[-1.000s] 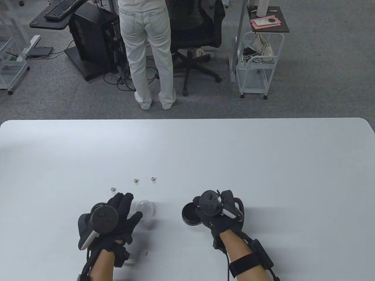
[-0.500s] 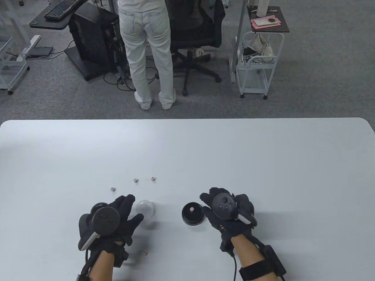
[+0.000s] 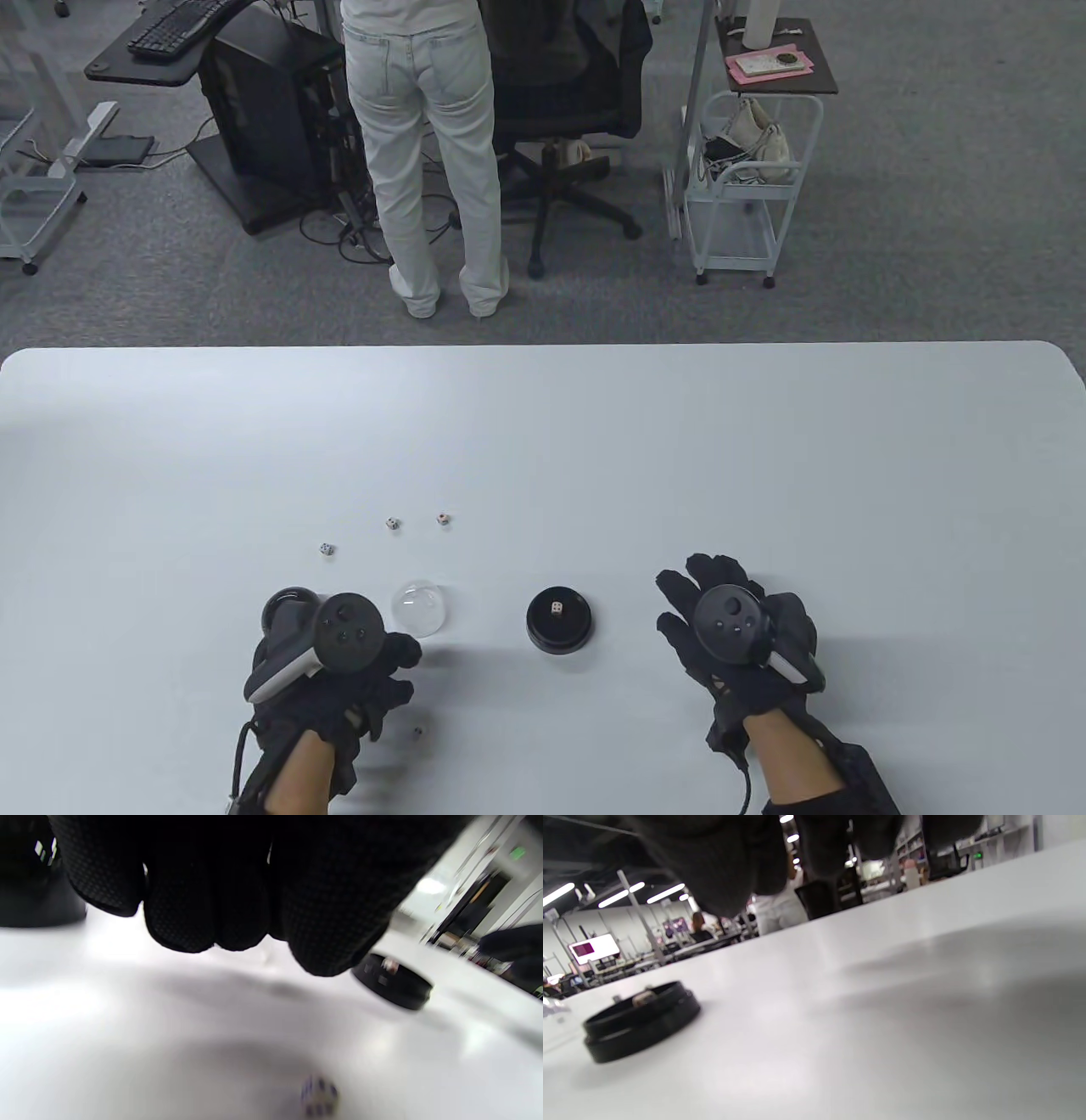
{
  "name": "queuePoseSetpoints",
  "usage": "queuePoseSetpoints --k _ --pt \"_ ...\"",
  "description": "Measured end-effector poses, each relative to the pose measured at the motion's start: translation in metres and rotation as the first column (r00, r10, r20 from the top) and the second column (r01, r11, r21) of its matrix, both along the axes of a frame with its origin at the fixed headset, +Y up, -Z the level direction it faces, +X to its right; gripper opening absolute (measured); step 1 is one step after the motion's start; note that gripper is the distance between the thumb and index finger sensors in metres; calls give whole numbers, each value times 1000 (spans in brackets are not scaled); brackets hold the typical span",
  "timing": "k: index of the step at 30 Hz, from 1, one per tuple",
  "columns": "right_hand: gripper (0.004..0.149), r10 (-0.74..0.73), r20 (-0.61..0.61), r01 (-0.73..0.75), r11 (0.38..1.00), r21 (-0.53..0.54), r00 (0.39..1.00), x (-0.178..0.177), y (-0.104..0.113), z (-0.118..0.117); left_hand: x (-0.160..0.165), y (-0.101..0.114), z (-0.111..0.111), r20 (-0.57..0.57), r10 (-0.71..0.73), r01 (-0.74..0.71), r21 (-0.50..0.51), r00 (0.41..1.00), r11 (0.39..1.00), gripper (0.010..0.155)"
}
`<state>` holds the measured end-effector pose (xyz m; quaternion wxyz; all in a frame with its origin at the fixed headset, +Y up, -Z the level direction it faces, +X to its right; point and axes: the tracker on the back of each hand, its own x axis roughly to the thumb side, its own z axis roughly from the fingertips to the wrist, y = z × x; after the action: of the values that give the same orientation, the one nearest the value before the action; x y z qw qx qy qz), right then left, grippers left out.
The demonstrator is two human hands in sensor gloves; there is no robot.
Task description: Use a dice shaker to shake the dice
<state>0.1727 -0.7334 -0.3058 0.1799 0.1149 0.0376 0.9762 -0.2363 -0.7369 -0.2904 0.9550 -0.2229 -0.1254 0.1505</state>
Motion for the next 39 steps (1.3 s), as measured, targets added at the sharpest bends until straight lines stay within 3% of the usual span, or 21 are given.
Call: queuePoseSetpoints --k 3,11,19,28,39 --pt "54 -25 12 25 1000 -14 1000 8 -1 4 4 -11 -1 10 -30 30 -101 1000 994 55" --pt "54 -43 38 44 999 -23 998 15 -3 6 22 -25 -1 53 -116 125 -210 992 970 67" --pt "55 -46 40 46 999 -21 998 16 -3 5 28 -31 -2 64 -163 173 -219 985 960 64" --pt "54 -49 42 49 999 -18 998 16 -3 5 30 -31 -3 65 -130 140 -203 989 969 50" --pt "54 -68 53 69 998 -13 996 19 -2 6 32 -28 -6 84 -58 71 -163 995 984 48"
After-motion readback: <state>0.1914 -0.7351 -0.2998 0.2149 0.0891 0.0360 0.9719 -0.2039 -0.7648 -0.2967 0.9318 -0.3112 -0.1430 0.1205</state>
